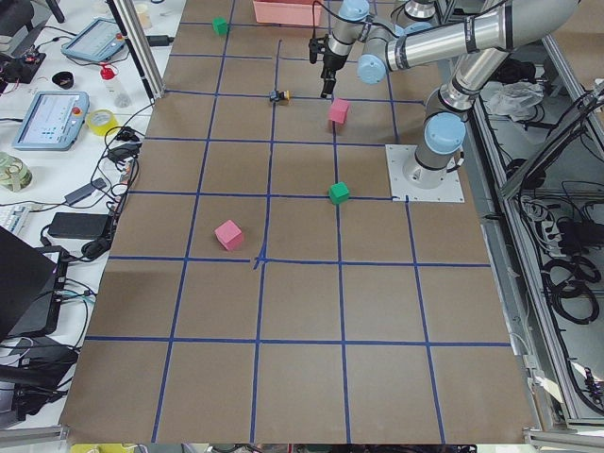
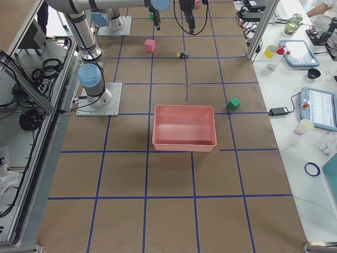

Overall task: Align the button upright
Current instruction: 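Withdraw the right gripper while the left gripper moves above the switch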

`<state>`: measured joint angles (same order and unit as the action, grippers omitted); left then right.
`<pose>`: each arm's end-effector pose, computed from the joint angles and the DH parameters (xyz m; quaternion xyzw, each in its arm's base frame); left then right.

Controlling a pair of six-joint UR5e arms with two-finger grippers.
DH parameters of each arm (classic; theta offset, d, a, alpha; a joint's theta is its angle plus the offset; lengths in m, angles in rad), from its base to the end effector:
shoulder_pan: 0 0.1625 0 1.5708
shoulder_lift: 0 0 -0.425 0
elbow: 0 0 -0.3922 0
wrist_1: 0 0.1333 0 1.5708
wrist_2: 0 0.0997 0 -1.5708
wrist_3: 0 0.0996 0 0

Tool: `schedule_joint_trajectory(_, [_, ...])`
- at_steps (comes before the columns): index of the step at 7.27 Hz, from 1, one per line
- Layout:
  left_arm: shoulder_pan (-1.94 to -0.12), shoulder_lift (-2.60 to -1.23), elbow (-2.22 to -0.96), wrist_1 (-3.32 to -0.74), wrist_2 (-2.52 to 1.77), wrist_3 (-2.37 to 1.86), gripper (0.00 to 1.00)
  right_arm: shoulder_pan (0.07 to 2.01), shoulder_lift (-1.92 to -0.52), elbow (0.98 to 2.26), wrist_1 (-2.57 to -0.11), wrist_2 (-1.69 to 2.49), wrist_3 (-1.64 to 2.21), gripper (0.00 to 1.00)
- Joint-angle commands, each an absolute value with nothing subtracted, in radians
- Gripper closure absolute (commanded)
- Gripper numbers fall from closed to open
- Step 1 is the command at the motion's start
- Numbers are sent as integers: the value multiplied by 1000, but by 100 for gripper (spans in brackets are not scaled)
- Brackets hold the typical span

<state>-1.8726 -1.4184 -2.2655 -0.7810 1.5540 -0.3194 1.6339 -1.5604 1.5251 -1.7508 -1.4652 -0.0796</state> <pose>-0.2455 -0.3346 0.3080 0.0077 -0.9923 0.1150 0.0457 0.1760 -0.5048 0.5259 -0.0764 0.9899 -0.1077 0.0516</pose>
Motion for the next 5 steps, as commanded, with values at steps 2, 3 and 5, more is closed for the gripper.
schedule_joint_trajectory(2, [-1969,-1524,-2263,-579,1575,-467,0,1621,-1554,1526,-1749,-1439,-72,0])
schedule_joint_trajectory(3, [-2017,-1551,-2261,-546,1657,-524,0,1617,-1554,1526,-1747,-1463,-72,0])
schedule_joint_trajectory(5, [-2075,-1604,-2234,-528,1774,-622,0,1615,-1554,1535,-1738,-1459,-61,0])
